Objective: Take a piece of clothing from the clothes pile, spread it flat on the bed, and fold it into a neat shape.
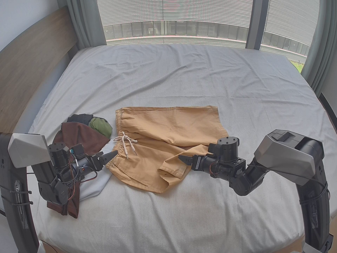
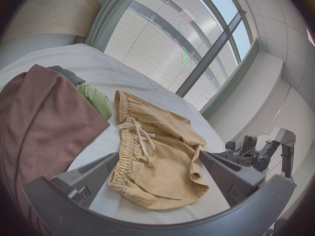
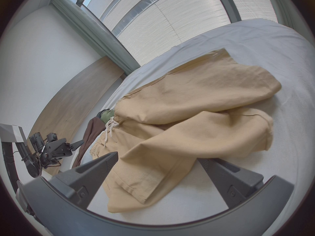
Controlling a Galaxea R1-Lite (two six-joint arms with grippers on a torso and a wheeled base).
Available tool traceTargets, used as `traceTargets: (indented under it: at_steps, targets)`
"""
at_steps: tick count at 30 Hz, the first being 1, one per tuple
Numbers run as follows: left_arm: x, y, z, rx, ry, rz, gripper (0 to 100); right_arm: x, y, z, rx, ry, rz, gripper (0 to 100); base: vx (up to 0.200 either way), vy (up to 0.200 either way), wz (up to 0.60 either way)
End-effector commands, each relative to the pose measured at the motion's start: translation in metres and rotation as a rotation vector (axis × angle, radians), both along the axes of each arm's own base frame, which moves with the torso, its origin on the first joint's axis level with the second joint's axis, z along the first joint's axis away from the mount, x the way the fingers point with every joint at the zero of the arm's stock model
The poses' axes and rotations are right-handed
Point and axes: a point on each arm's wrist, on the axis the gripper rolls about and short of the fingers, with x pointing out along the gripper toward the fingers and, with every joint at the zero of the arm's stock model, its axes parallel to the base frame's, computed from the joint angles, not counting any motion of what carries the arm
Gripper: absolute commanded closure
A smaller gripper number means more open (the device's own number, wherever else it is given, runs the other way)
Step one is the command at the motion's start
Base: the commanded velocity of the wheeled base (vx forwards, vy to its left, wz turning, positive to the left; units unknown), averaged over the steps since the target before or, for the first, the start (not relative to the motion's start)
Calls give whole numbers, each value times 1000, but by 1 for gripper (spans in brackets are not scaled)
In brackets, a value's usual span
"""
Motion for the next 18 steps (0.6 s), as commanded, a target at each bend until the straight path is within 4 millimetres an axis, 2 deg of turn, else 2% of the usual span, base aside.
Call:
traceTargets:
  at_steps: [1, 8, 18]
  targets:
    - [0, 0, 1, -1, -5, 0, 0, 3, -11, 3, -1, -3, -25, 0, 0, 0, 0]
    - [0, 0, 1, 0, -4, -1, 0, 10, -10, -6, 0, -2, -32, 0, 0, 0, 0]
    - [0, 0, 1, 0, -4, -1, 0, 5, -5, -3, 10, 0, -20, 0, 0, 0, 0]
